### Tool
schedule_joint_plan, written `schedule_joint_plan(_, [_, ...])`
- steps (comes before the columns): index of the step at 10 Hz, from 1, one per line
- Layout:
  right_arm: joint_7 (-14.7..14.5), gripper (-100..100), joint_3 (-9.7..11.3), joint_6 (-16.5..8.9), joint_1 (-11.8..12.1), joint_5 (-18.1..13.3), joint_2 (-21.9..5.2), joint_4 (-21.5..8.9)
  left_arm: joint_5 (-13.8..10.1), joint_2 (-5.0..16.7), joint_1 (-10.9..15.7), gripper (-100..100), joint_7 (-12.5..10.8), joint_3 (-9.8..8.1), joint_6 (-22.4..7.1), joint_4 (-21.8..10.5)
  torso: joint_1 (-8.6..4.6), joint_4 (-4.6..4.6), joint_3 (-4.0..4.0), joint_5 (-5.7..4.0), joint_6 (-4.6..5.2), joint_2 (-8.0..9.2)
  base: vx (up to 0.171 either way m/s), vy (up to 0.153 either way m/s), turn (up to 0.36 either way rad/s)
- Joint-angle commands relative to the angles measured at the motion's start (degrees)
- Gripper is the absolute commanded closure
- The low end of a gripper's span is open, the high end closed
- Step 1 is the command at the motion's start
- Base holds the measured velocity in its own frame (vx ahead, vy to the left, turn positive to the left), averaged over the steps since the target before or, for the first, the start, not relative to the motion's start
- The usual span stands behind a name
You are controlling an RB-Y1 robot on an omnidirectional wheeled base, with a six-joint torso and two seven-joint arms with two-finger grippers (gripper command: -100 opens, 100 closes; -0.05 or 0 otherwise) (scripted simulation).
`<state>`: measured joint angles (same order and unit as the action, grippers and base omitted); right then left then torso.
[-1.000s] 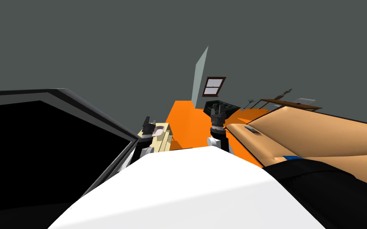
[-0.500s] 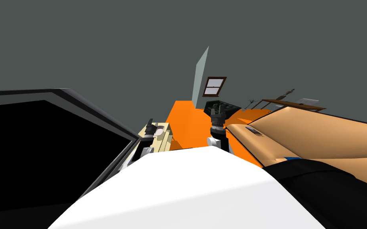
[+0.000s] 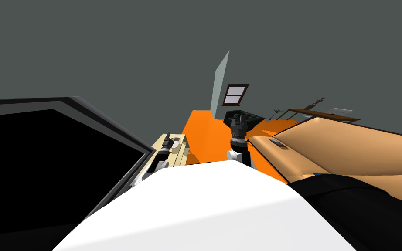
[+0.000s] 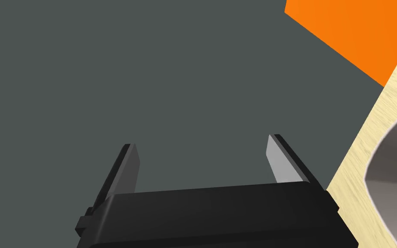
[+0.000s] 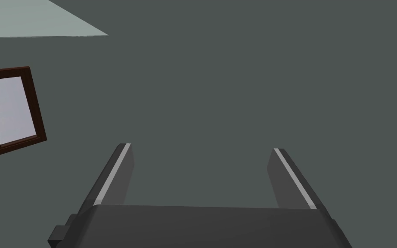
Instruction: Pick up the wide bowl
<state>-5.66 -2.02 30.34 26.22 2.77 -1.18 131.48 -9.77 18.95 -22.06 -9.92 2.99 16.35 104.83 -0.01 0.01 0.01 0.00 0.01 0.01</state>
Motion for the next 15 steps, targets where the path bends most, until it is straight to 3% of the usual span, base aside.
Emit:
schedule_joint_plan(1, [0.0, 0, 0.0, 0.0, 0.0, 0.0, 0.0, 0.0, -0.7, 1.1, 0.7, -100, -0.8, 0.32, -0.9, -2.9, 0.0, 0.0, 0.0, 0.0, 0.0, 0.0, -0.005, -0.002, -0.003])
schedule_joint_plan(3, [0.0, 0, 0.0, 0.0, 0.0, 0.0, 0.0, 0.0, -2.6, 3.8, 2.5, -100, -2.5, 1.76, -3.6, -6.8, 0.02, 0.0, 0.0, 0.01, -0.01, 0.0, -0.003, 0.001, -0.008])
schedule_joint_plan(8, [0.0, 0, 0.0, 0.0, 0.0, 0.0, 0.0, 0.0, -4.5, 6.5, 4.3, -100, -4.1, 3.4, -6.4, -12.9, 0.04, 0.0, -0.01, 0.01, 0.0, -0.01, -0.003, 0.003, -0.014])
schedule_joint_plan(10, [0.0, 0, 0.0, 0.0, 0.0, 0.0, 0.0, 0.0, -6.3, 9.2, 6.3, -100, -5.6, 5.2, -9.0, -17.6, 0.05, 0.0, -0.01, 0.01, 0.0, -0.01, -0.006, 0.009, -0.046])
schedule_joint_plan(11, [0.0, 0, 0.0, 0.0, 0.0, 0.0, 0.0, 0.0, -6.3, 9.2, 6.3, -100, -5.6, 5.2, -9.0, -17.7, 0.07, 0.0, 0.0, 0.02, 0.0, 0.0, -0.006, 0.011, -0.021])
schedule_joint_plan(13, [0.0, 0, 0.0, 0.0, 0.0, 0.0, 0.0, 0.0, -8.0, 11.8, 8.2, -100, -6.9, 7.11, -11.4, -21.4, 0.06, 0.0, 0.0, 0.01, 0.0, -0.01, -0.004, 0.014, -0.058])
schedule_joint_plan(15, [0.0, 0, 0.0, 0.0, 0.0, 0.0, 0.0, 0.0, -8.8, 13.0, 9.2, -100, -7.5, 8.1, -12.6, -24.4, 0.07, 0.0, 0.0, 0.01, -0.02, -0.01, -0.003, 0.013, -0.035])
